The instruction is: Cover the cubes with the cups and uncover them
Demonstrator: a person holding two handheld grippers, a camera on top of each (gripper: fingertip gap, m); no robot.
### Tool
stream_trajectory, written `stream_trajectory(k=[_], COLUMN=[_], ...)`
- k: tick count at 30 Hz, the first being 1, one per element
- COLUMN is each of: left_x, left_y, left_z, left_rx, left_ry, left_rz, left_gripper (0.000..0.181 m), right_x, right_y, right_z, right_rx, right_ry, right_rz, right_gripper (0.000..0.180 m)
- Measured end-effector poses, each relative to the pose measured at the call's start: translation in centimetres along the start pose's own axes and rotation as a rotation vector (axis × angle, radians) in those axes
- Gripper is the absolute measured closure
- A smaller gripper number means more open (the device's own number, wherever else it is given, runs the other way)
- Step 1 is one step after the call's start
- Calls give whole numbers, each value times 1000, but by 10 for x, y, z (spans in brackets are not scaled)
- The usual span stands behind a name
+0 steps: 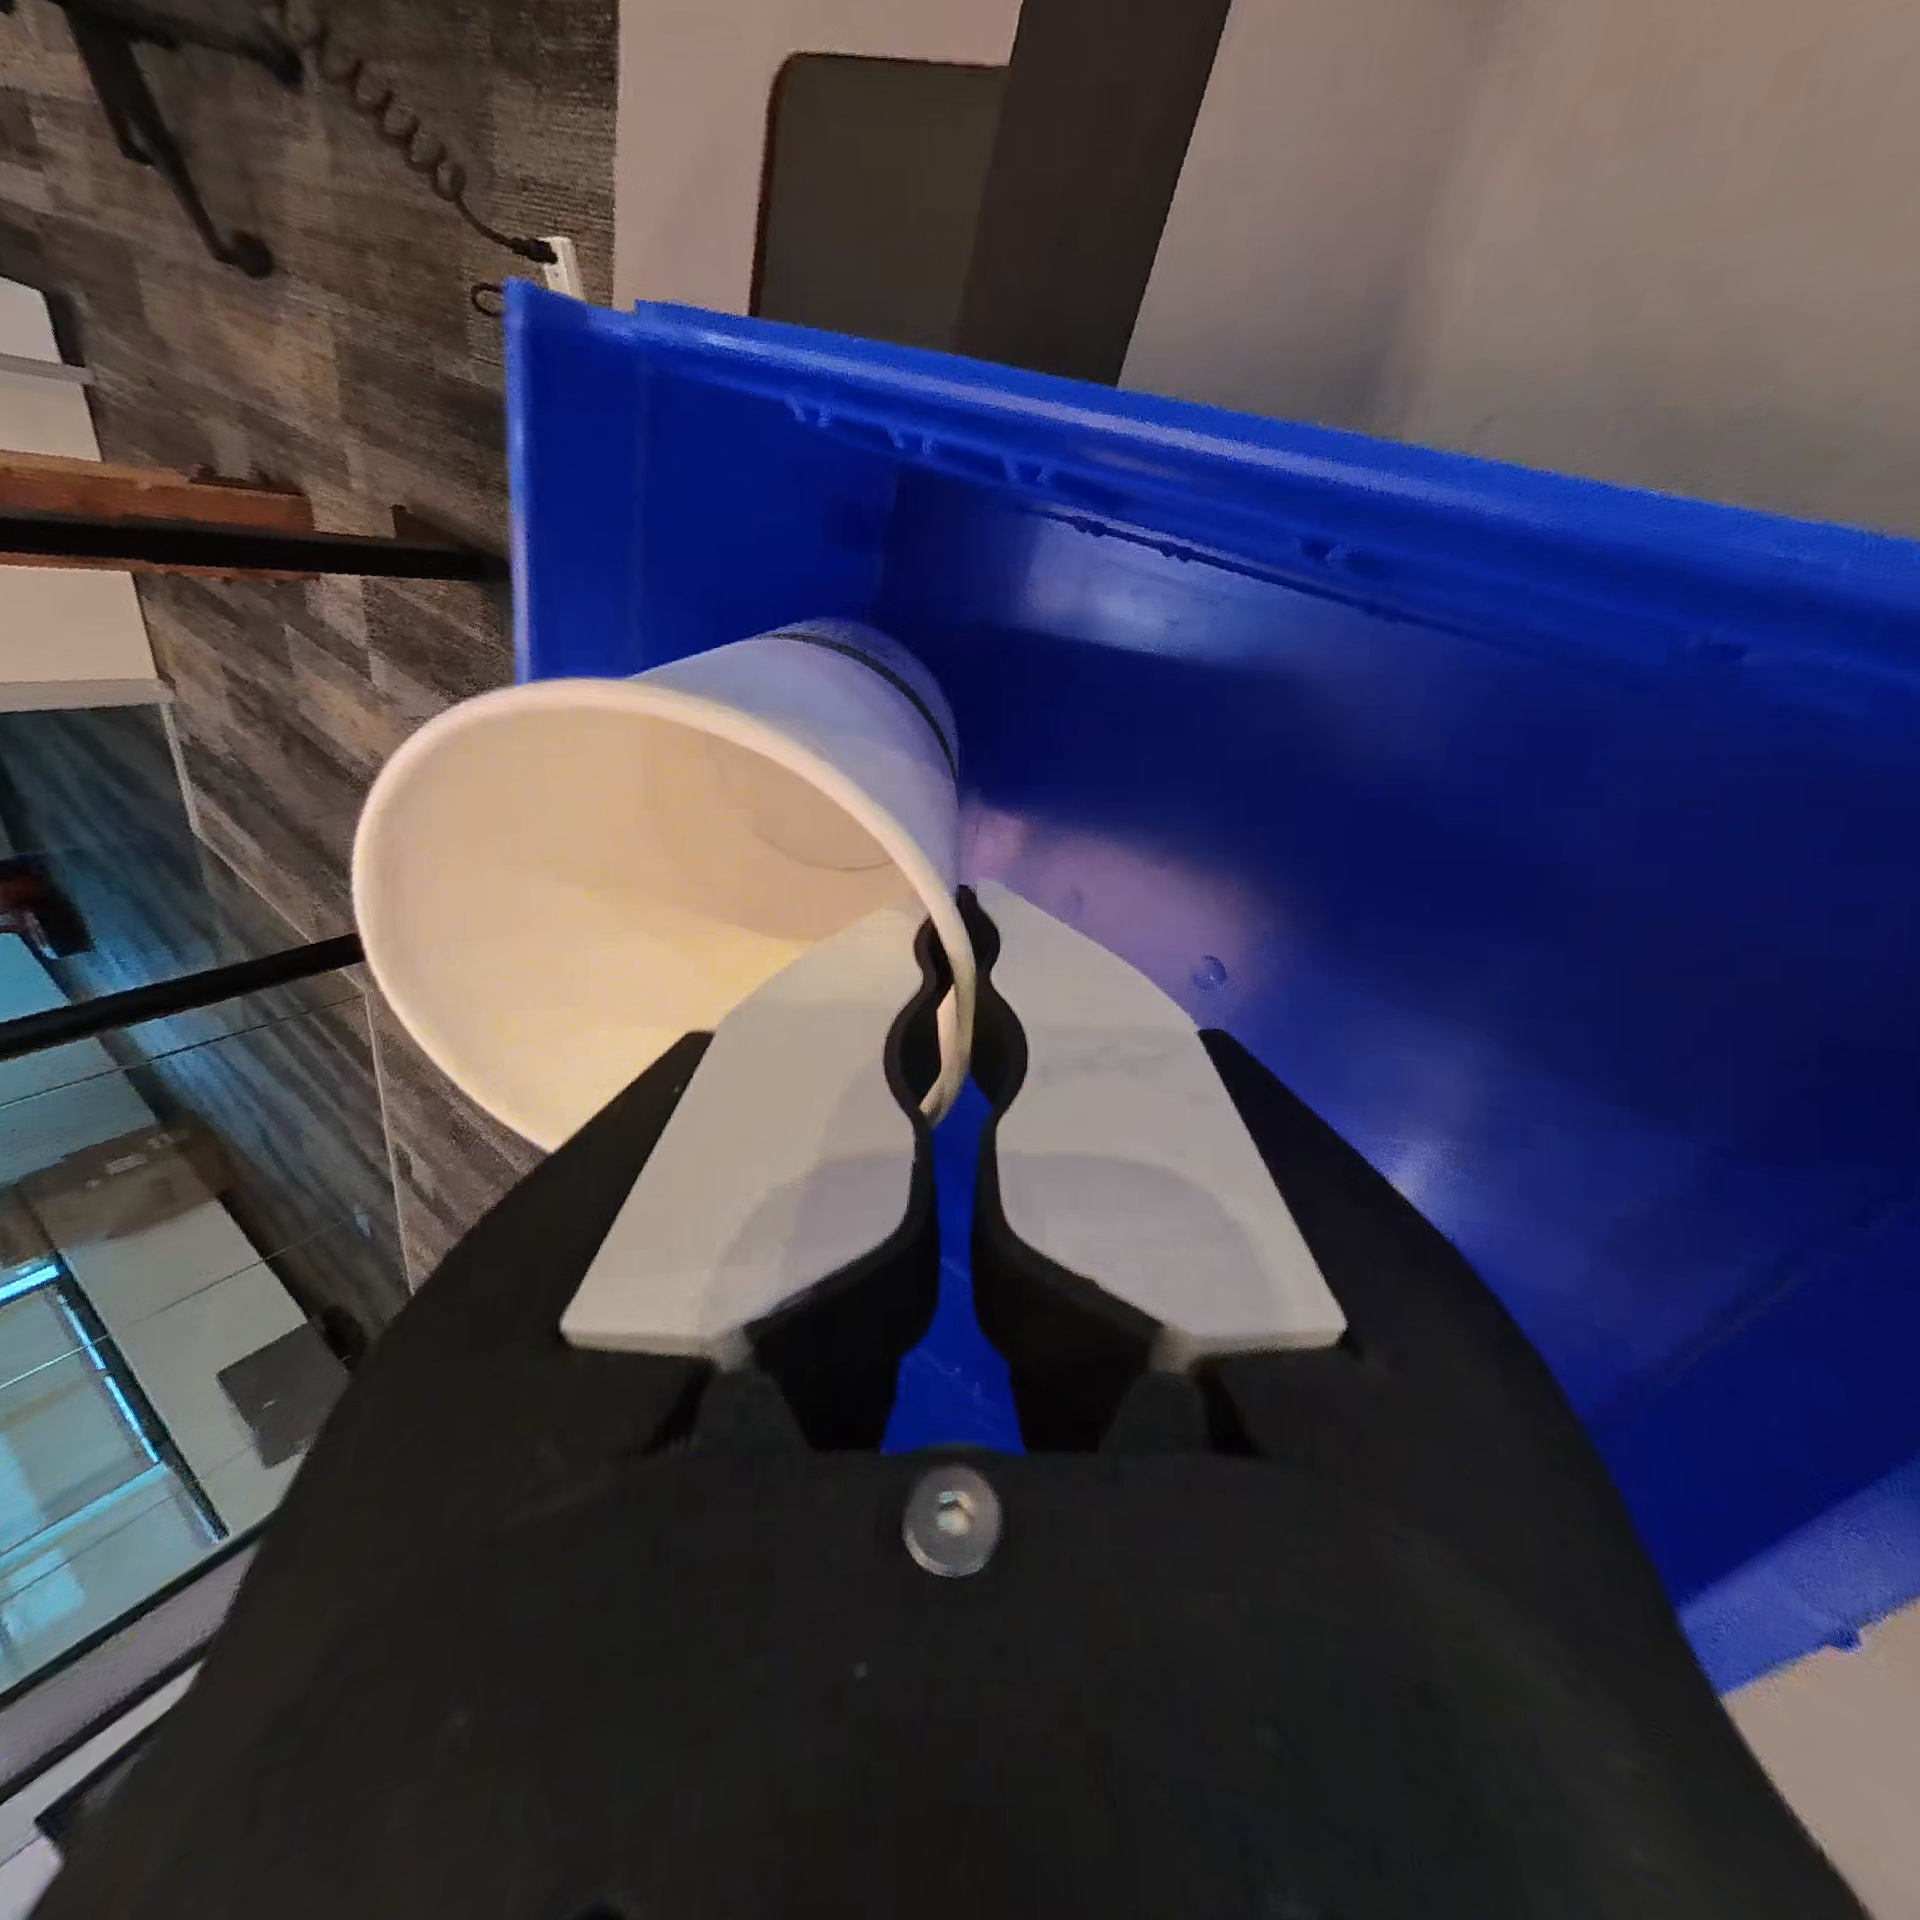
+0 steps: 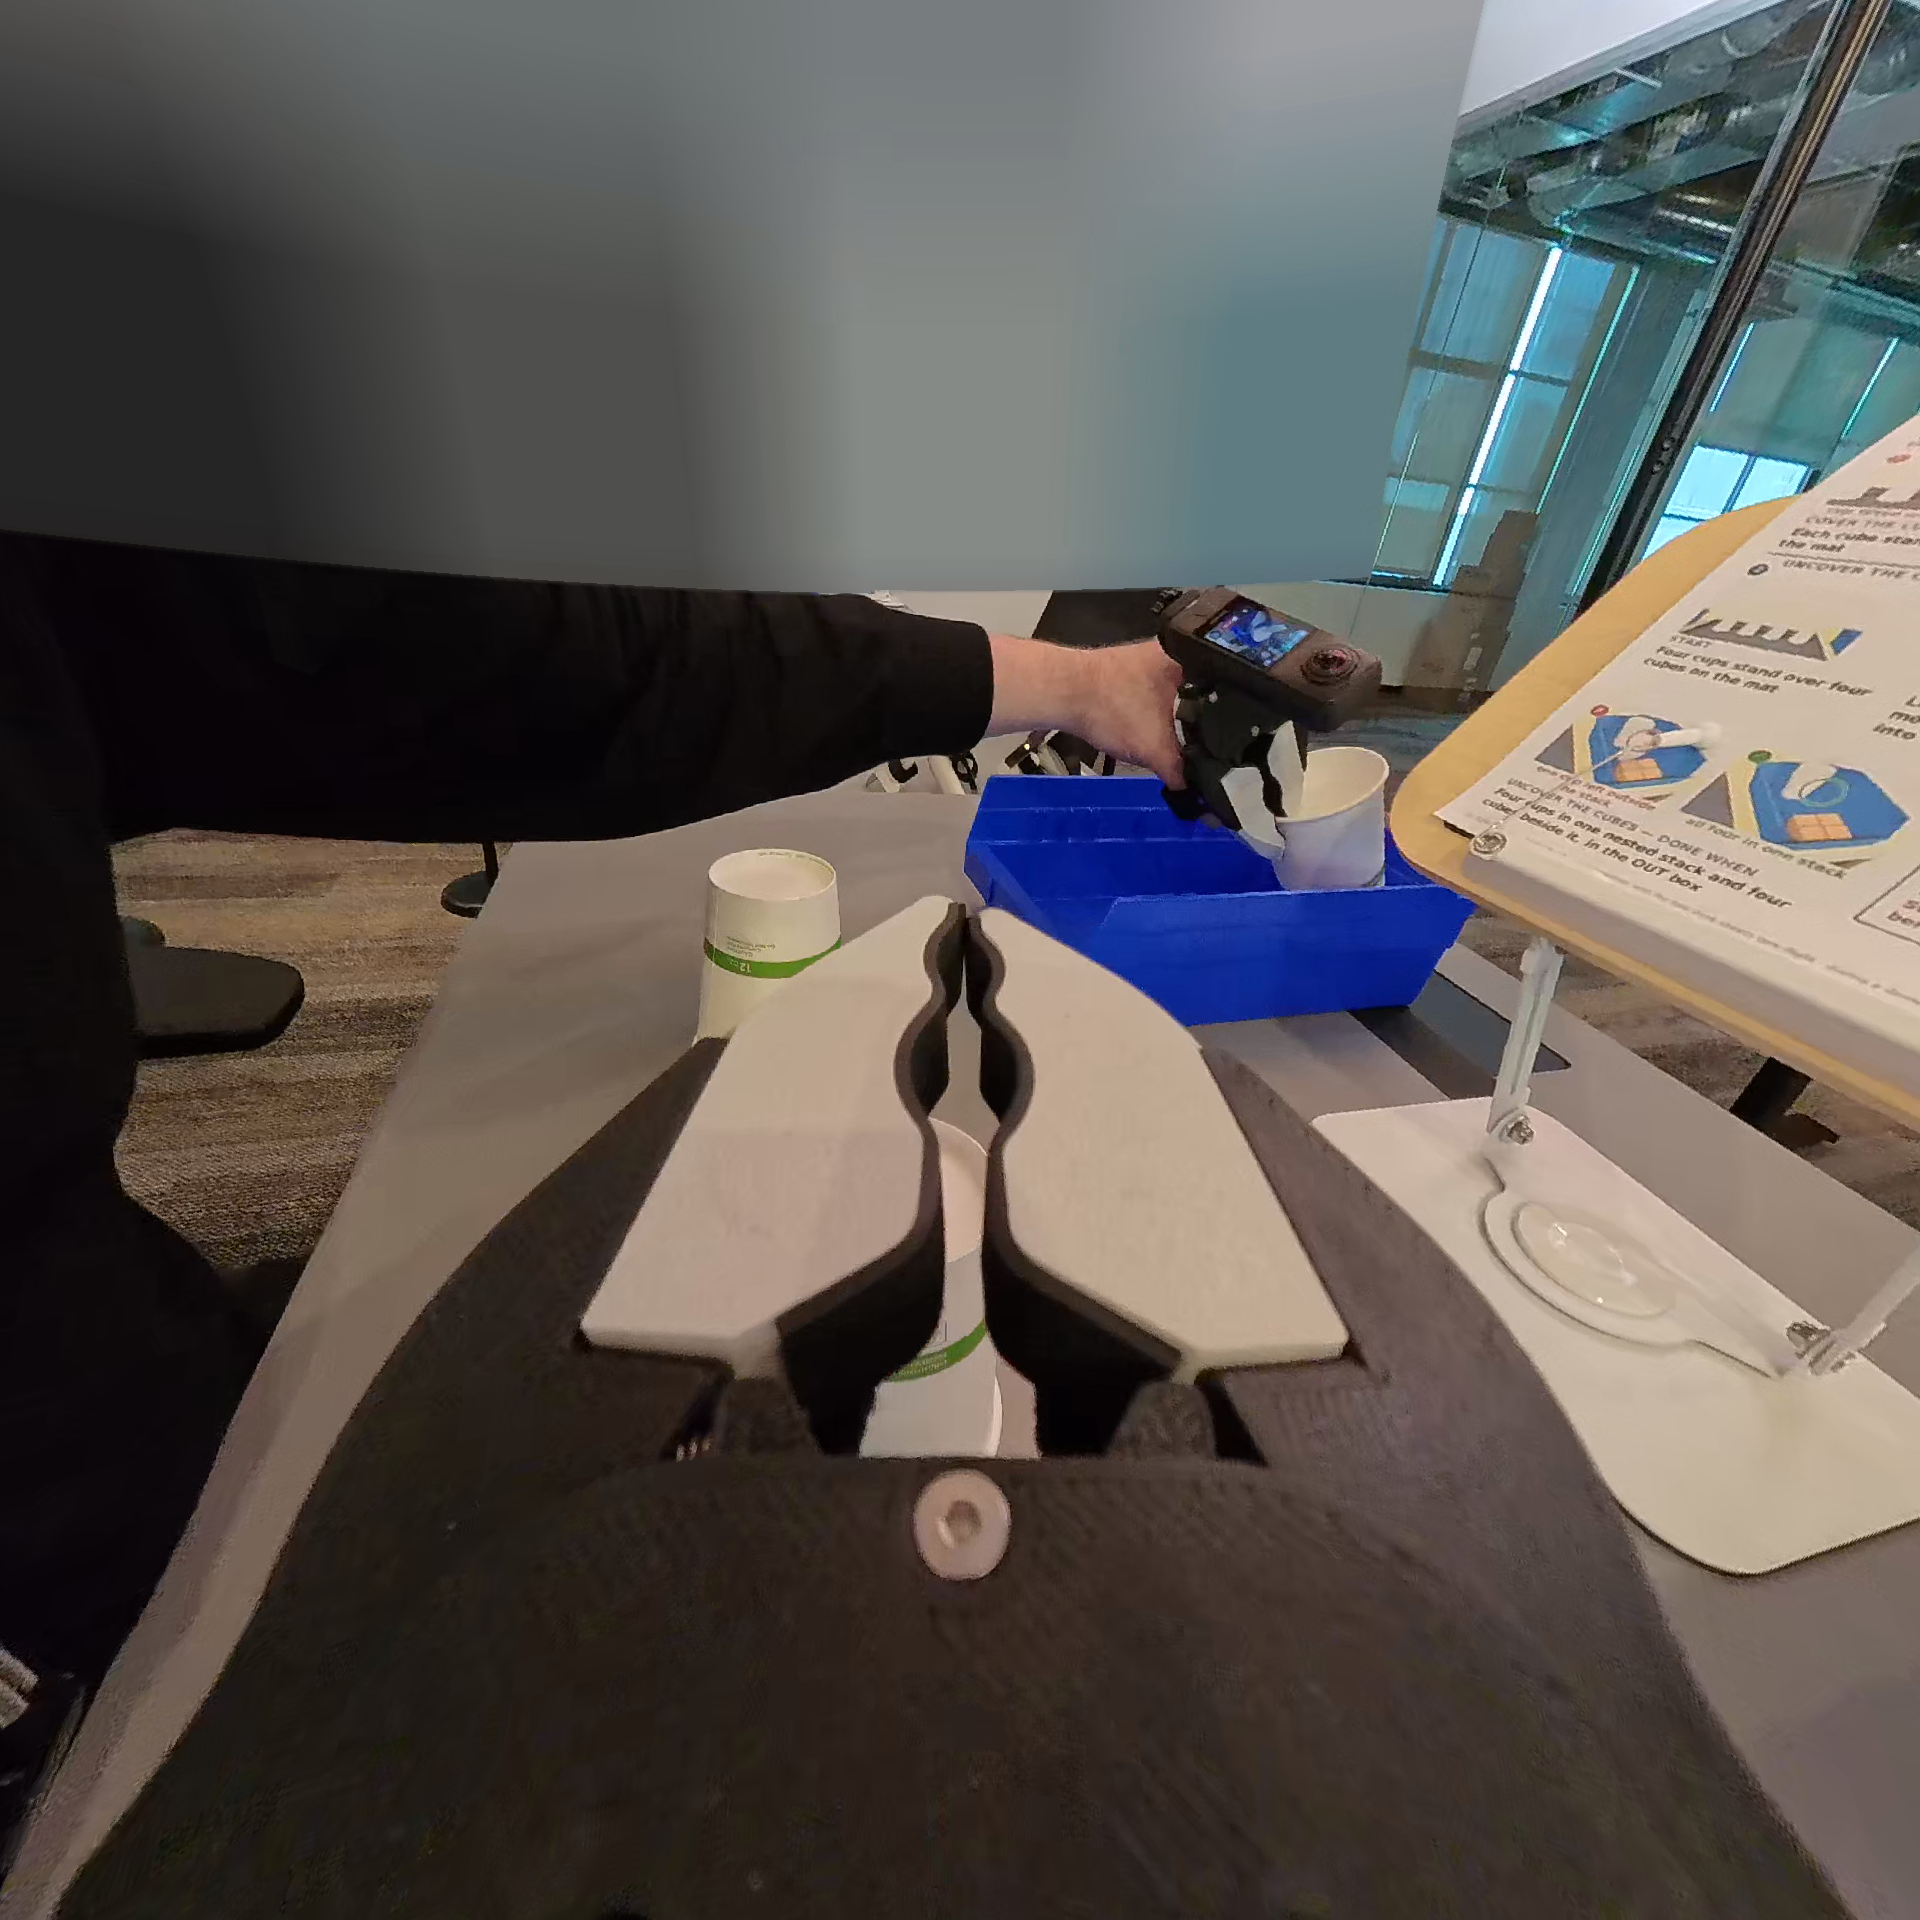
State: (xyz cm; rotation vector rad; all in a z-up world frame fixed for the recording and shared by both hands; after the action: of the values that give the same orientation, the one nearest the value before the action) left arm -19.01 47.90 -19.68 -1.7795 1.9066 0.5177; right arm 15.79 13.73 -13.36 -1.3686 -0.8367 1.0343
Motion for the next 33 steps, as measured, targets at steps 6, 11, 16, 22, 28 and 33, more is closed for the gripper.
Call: stream_trajectory(k=[6, 11, 16, 22, 28, 33], left_x=[16, 54, 114, 175, 217, 242], left_y=[2, -6, -37, -92, -141, -181], left_z=[-65, -147, -219, -270, -263, -252], left_rx=[141, 405, 839, 1540, 1966, 2059], left_ry=[-66, -153, -176, 34, 300, 464], left_rz=[-117, -278, -470, -656, -794, -820], left_gripper=[180, 181, 181, 181, 181, 180], right_x=[-11, -16, -23, -26, -21, -20], right_y=[-11, -20, -30, -51, -63, -61], right_z=[-2, -4, -2, -1, 11, 28], right_rx=[9, 19, 74, 236, 406, 387], right_ry=[-11, -17, -3, 45, 14, -61], right_rz=[-22, -25, -33, -58, 33, 71], right_gripper=[180, 179, 165, 117, 68, 57])
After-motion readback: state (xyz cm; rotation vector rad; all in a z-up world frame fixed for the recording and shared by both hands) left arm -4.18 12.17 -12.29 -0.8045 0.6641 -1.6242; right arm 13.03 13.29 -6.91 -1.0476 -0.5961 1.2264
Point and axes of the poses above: each gripper's, where its closed fingertips meet, z out along the fingers, y out of its underside, x = y × z across the jaws, the point moved 8 cm from there along -z, back along the fingers, and after that the axes turned 12 degrees about z, right-handed, at the moved point
